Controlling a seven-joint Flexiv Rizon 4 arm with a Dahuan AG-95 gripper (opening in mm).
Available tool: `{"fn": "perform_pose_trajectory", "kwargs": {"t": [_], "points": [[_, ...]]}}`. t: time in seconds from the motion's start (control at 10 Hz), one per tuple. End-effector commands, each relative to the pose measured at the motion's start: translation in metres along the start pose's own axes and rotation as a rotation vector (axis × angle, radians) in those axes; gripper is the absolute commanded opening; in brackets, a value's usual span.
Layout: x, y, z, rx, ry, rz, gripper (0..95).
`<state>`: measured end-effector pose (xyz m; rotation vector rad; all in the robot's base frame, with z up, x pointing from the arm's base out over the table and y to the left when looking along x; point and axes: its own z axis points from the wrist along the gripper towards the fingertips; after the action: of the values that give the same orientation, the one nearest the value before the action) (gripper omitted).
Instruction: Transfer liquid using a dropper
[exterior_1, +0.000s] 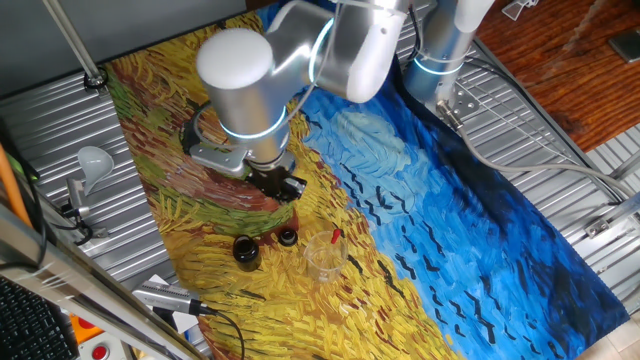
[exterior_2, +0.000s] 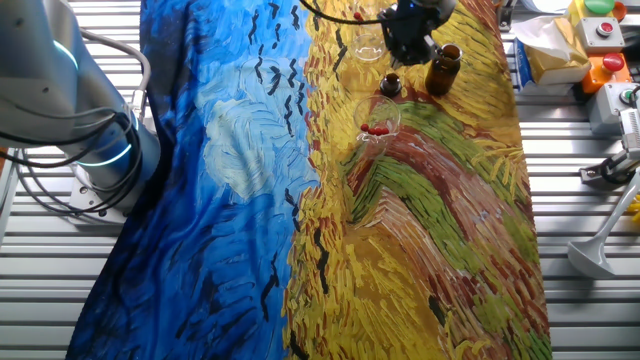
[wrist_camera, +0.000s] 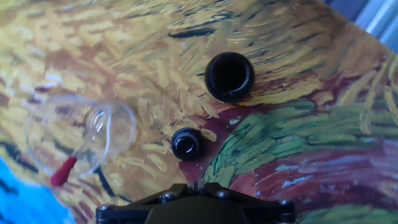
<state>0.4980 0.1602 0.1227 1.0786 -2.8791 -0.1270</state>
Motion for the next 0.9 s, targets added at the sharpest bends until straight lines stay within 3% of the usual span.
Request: {"fn": "perform_pose_trajectory", "kwargs": {"t": [0.1,0.2,0.5,0.7,0.8,0.9], "points": [[-0.001,-0.003,0.001,0.041,0.031,0.151,0.0],[0.000,-0.008,0.001,0.045,0.035,0.128,0.0],[0.019,-0.078,0.003,0.030,0.037,0.011,0.0],[0.024,-0.109,0.008,0.020,0.030,-0.041,0.0],[0.024,-0.109,0.008,0.006,0.031,-0.051,0.0],[0.024,-0.109,0.008,-0.032,0.035,-0.037,0.0]]}}
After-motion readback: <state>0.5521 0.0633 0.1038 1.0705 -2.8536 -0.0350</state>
